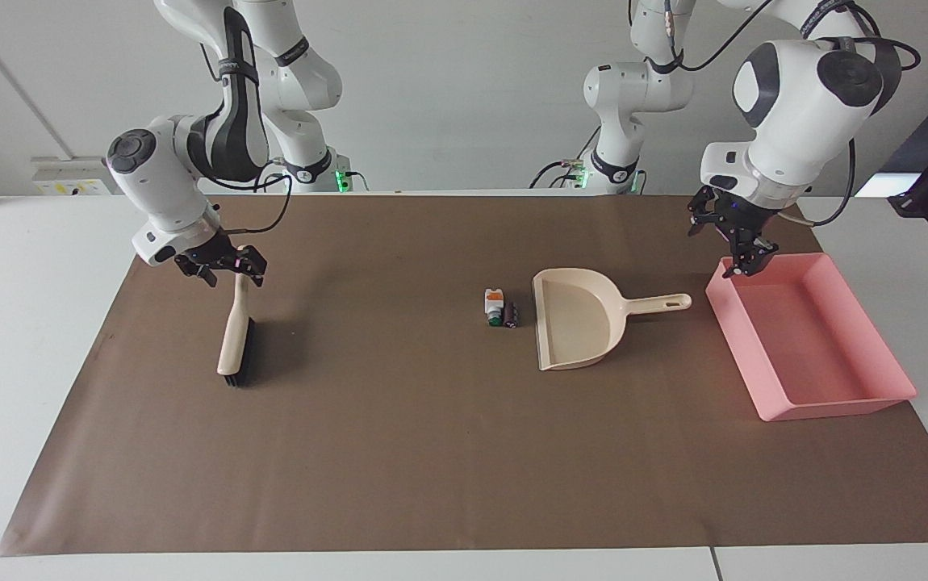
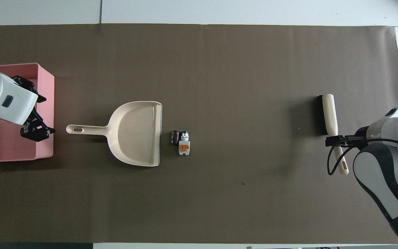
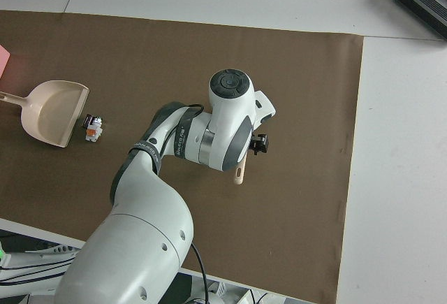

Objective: Clean e-waste and dump in bin
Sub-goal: 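Grasp the dustpan handle with the left gripper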

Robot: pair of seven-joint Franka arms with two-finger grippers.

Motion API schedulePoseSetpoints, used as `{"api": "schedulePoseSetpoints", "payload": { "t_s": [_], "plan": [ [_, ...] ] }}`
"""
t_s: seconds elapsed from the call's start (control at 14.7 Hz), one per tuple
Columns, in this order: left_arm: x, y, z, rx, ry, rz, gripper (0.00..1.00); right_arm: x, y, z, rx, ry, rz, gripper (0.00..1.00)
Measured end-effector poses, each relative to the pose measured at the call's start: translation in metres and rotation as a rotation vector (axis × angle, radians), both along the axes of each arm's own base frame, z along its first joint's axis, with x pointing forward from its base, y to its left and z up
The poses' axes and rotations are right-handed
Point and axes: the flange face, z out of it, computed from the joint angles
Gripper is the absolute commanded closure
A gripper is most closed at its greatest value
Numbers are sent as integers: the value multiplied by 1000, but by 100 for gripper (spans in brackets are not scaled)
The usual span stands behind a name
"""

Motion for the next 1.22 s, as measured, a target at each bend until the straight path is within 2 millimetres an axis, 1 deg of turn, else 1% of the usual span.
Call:
{"api": "schedulePoseSetpoints", "payload": {
  "t_s": [0.07, 0.2, 0.27, 0.34, 0.48, 0.68, 0.82, 1.02, 1.22],
  "plan": [
    [-1, -7, -15, 23, -15, -29, 5, -3, -1, -5, 1, 1, 1, 0],
    [-9, -20, -54, 71, -35, -89, 5, -7, -2, -11, 1, 4, -2, 0],
    [-14, -24, -74, 86, -37, -113, 5, -9, -2, -13, 1, 8, -4, 0],
    [-19, -25, -89, 96, -34, -129, 5, -10, -2, -15, 2, 10, -5, 0],
    [-27, -28, -112, 123, -39, -150, 5, -11, -3, -15, 2, 11, -6, 1],
    [-41, -41, -146, 164, -88, -159, 6, -12, -5, -16, 3, 10, 9, 6],
    [-49, -49, -161, 171, -84, -171, 7, -14, -10, -17, 4, 9, 14, 10],
    [-53, -56, -171, 167, -86, -188, 9, -15, -11, -18, 4, 8, 14, 17],
    [-57, -68, -179, 167, -79, -203, 12, -15, -11, -19, 5, 9, 15, 22]
  ]
}}
